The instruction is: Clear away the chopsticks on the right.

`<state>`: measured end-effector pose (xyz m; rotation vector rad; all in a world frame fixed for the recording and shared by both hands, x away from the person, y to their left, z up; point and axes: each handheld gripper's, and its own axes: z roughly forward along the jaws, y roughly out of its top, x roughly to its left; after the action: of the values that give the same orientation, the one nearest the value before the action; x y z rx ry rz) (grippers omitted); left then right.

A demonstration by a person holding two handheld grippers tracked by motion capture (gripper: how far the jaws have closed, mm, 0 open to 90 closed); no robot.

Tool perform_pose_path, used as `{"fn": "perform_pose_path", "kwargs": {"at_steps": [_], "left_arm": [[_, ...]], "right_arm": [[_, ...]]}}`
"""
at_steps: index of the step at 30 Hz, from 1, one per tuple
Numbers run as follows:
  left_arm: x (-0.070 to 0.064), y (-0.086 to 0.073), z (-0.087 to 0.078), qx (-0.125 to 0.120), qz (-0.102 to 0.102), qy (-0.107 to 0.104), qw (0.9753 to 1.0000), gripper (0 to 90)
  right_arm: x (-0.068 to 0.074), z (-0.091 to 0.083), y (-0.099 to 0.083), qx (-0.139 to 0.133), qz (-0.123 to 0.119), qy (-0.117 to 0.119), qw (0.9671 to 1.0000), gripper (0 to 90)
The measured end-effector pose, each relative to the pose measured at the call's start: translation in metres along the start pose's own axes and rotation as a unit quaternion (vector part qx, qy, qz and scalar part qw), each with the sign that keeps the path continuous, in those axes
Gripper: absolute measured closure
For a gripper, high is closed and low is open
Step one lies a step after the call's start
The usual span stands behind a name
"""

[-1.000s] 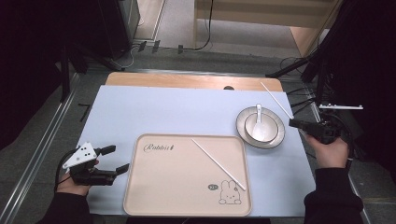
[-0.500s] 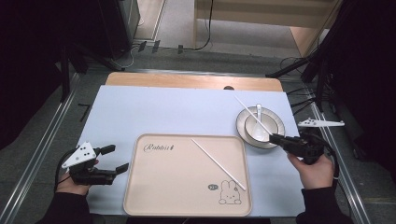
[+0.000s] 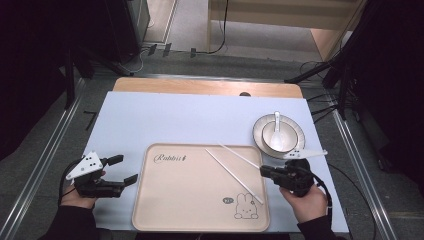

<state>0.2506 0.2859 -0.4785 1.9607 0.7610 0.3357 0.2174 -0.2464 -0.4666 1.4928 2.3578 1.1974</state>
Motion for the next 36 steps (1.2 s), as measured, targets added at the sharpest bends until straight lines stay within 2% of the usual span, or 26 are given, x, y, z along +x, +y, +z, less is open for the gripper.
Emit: {"fn": "perform_pose_path", "kwargs": {"at_steps": [3, 8, 10, 15, 18, 20, 23, 26, 30, 33, 36], "left_arm": [[0.0, 0.0, 0.001, -0.002, 0.0, -0.002, 1.0, 14.6], [0.001, 0.001, 0.001, 0.0, 0.003, -0.001, 1.0, 14.6], [0.0, 0.001, 0.002, -0.001, 0.003, -0.002, 1.0, 14.6], [0.001, 0.001, 0.002, 0.002, 0.004, -0.004, 1.0, 14.6], [0.0, 0.001, 0.002, 0.001, 0.004, -0.004, 1.0, 14.6], [0.0, 0.001, 0.003, 0.001, 0.005, -0.004, 1.0, 14.6], [0.0, 0.001, 0.002, 0.002, 0.005, -0.003, 1.0, 14.6], [0.0, 0.001, 0.002, 0.002, 0.004, -0.003, 1.0, 14.6], [0.0, 0.001, 0.003, 0.004, 0.004, -0.002, 1.0, 14.6], [0.0, 0.001, 0.003, 0.003, 0.004, -0.003, 1.0, 14.6], [0.0, 0.001, 0.004, 0.004, 0.004, -0.004, 1.0, 14.6]], "right_arm": [[0.005, 0.01, -0.008, 0.014, 0.002, 0.001, 0.9999, 84.8], [0.007, 0.028, -0.016, 0.048, -0.009, -0.006, 0.9988, 84.7], [0.007, 0.036, -0.021, 0.061, -0.001, -0.004, 0.9981, 84.7], [0.004, 0.048, -0.022, 0.072, 0.004, 0.007, 0.9974, 83.9], [0.0, 0.054, -0.022, 0.073, -0.011, -0.002, 0.9972, 83.2], [-0.002, 0.058, -0.022, 0.079, -0.002, 0.0, 0.9968, 83.0], [0.0, 0.062, -0.022, 0.08, -0.002, 0.008, 0.9968, 82.7], [0.001, 0.064, -0.021, 0.088, 0.002, 0.017, 0.996, 77.3], [0.006, 0.062, -0.014, 0.063, -0.022, 0.021, 0.9975, 66.3], [0.007, 0.064, -0.005, 0.032, -0.057, 0.018, 0.9977, 59.0], [0.01, 0.078, 0.013, 0.028, -0.052, 0.036, 0.9976, 55.3]]}}
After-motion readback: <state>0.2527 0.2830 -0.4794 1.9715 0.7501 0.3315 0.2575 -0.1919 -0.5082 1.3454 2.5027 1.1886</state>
